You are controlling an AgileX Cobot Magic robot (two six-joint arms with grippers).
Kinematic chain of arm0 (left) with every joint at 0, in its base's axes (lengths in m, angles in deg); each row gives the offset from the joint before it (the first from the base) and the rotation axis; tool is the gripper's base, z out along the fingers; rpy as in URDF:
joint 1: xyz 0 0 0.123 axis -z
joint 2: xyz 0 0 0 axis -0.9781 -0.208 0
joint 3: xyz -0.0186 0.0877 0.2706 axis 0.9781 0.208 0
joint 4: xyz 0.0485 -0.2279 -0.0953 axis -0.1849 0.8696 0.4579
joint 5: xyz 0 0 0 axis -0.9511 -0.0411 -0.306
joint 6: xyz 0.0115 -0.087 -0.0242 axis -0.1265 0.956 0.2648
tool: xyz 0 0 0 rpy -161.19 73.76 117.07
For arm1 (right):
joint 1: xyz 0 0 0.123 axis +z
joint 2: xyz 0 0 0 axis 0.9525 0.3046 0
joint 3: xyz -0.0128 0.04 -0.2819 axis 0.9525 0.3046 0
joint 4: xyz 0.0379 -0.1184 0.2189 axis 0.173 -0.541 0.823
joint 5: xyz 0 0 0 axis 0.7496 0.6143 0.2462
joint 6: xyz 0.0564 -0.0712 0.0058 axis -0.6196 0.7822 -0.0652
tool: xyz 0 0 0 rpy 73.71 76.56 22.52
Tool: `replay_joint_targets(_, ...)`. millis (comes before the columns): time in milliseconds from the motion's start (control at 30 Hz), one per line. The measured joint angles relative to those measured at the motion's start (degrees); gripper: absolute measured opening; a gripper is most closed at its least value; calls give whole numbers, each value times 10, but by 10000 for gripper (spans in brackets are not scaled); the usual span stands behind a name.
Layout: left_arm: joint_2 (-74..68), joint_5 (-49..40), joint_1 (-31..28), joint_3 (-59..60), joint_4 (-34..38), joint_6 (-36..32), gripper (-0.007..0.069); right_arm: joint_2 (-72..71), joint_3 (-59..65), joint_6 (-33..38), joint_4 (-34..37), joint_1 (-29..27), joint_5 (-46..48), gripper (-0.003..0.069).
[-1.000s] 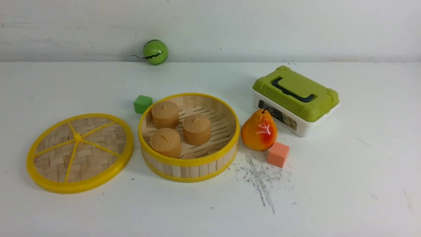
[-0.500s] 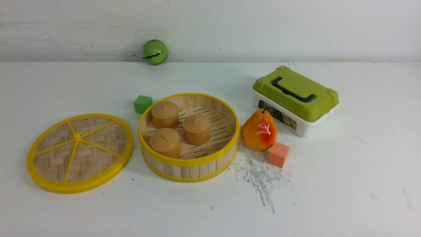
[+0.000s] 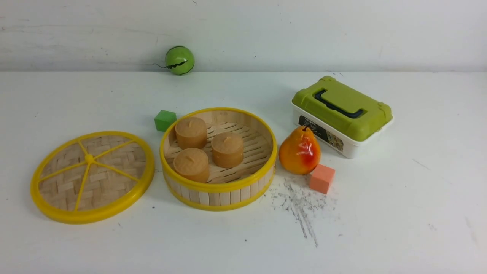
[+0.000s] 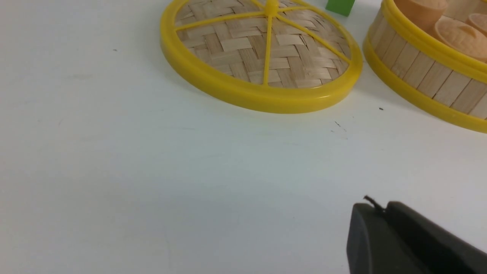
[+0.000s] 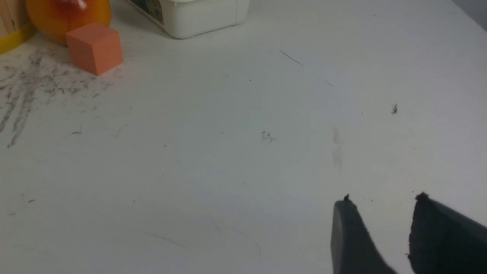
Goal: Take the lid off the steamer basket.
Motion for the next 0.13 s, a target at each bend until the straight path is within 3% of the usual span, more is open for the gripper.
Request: replay_joint_targets(133, 0, 0, 0, 0, 0, 0, 43, 0, 0, 0, 0, 0, 0, 239)
